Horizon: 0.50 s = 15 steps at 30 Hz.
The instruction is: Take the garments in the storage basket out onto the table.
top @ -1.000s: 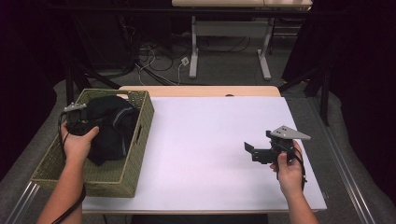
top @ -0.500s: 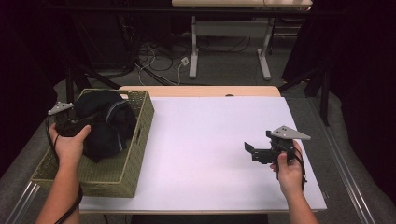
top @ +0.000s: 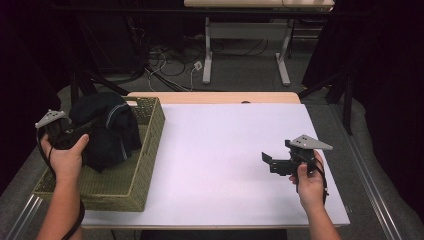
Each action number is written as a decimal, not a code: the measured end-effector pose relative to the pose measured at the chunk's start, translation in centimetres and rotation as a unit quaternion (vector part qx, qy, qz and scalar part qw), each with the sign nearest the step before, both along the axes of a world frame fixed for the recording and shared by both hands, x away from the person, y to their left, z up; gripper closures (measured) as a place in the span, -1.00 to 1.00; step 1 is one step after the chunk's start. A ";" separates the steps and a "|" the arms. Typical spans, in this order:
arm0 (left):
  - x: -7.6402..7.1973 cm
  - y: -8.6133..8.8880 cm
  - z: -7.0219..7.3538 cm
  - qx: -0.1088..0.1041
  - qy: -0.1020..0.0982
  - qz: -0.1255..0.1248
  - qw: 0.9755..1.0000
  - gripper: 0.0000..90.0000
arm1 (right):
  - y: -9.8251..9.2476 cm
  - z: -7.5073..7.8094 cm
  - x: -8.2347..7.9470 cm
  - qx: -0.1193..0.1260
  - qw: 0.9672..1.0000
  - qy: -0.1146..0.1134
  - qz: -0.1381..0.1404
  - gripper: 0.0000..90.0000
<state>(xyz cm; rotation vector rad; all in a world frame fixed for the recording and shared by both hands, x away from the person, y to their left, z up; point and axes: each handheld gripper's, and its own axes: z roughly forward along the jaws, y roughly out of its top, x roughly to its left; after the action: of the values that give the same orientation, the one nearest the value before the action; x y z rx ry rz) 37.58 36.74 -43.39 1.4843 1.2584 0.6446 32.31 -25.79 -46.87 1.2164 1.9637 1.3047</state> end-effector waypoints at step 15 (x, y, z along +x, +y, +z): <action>-2.1 -0.3 2.5 -0.005 -0.048 -0.010 0.999 0.54 | 0.0 0.1 -0.1 0.000 1.000 -0.003 -0.002 -0.93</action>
<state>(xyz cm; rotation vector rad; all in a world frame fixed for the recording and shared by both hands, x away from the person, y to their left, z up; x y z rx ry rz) 35.49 36.41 -40.92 1.4397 1.1700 0.6872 32.21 -25.82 -46.73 1.2136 1.9556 1.3057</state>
